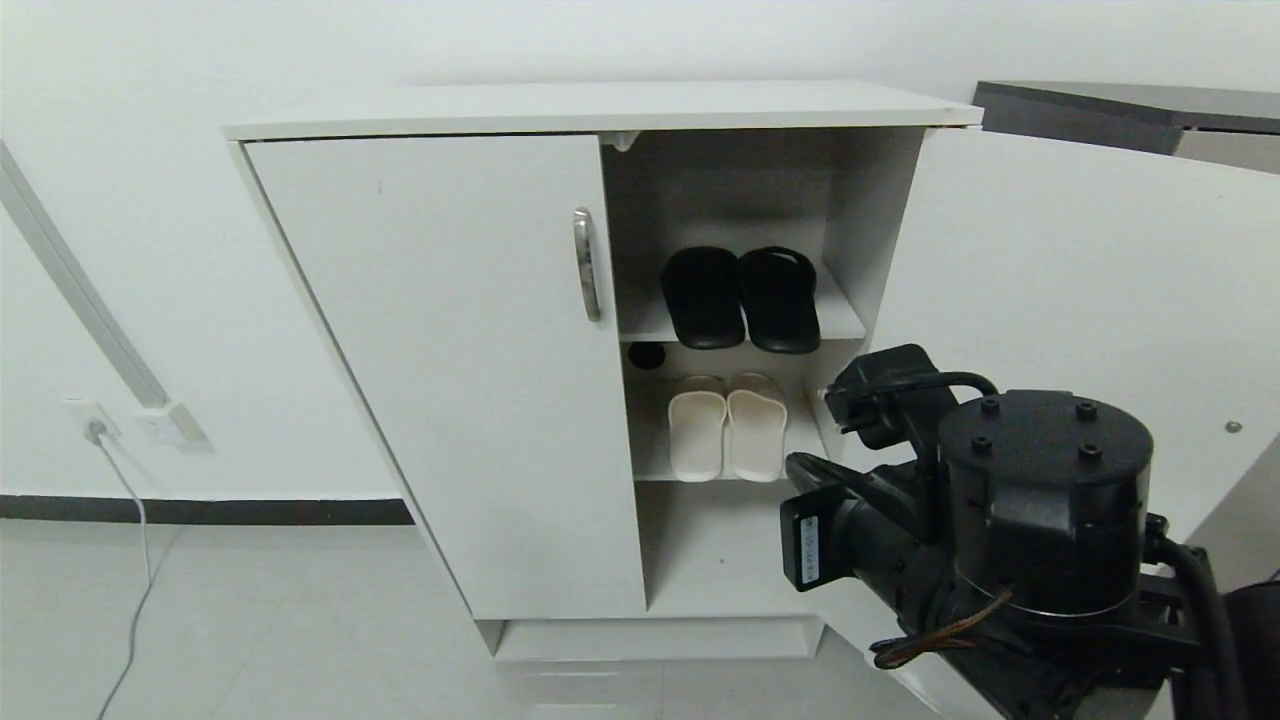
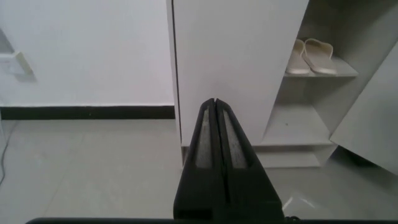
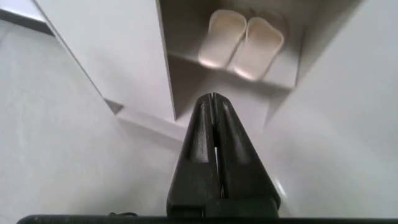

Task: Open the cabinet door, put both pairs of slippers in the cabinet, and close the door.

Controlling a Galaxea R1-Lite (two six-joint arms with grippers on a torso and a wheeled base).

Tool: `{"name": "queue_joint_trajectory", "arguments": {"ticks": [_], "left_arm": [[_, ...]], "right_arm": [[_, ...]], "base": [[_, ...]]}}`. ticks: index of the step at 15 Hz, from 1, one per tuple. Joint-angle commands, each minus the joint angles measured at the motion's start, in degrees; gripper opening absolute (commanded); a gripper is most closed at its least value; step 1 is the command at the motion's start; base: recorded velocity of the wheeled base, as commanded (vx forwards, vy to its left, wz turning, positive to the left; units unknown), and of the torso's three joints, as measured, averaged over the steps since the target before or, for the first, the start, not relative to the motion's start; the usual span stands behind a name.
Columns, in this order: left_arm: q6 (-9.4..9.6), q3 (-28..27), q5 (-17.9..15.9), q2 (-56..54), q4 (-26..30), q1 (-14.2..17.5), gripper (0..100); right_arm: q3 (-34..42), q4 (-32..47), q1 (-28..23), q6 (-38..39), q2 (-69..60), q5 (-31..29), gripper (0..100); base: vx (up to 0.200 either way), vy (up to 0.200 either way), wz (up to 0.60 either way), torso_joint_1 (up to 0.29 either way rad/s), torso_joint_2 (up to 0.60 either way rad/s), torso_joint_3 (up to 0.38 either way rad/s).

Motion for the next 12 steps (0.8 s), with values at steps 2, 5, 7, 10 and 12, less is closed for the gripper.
{"name": "queue_joint_trajectory", "arguments": {"ticks": [2,5,7,10,12], "left_arm": [[-0.02,0.01,0.04,-0.01,0.08,0.0,0],[-0.02,0.01,0.04,-0.01,0.08,0.0,0],[-0.02,0.01,0.04,-0.01,0.0,-0.09,0],[-0.02,0.01,0.04,-0.01,0.08,-0.09,0],[-0.02,0.01,0.04,-0.01,0.0,0.0,0]], "right_arm": [[0.92,-0.16,-0.49,-0.62,0.52,0.32,0],[1.1,-0.86,-0.84,-0.79,1.04,0.32,0],[1.1,-0.95,-1.19,-0.88,1.48,0.41,0],[1.1,-0.95,-1.63,-0.88,2.01,0.41,0],[1.1,-1.3,-1.63,-0.88,2.1,0.41,0]], "base": [[-0.2,0.0,0.0,0.0,0.0,0.002],[-0.2,0.0,0.0,0.002,0.0,-0.001],[-0.2,0.0,0.0,0.005,0.0,0.002],[0.0,0.0,0.0,0.0,0.0,0.0],[0.0,0.0,0.0,0.0,0.0,0.0]]}}
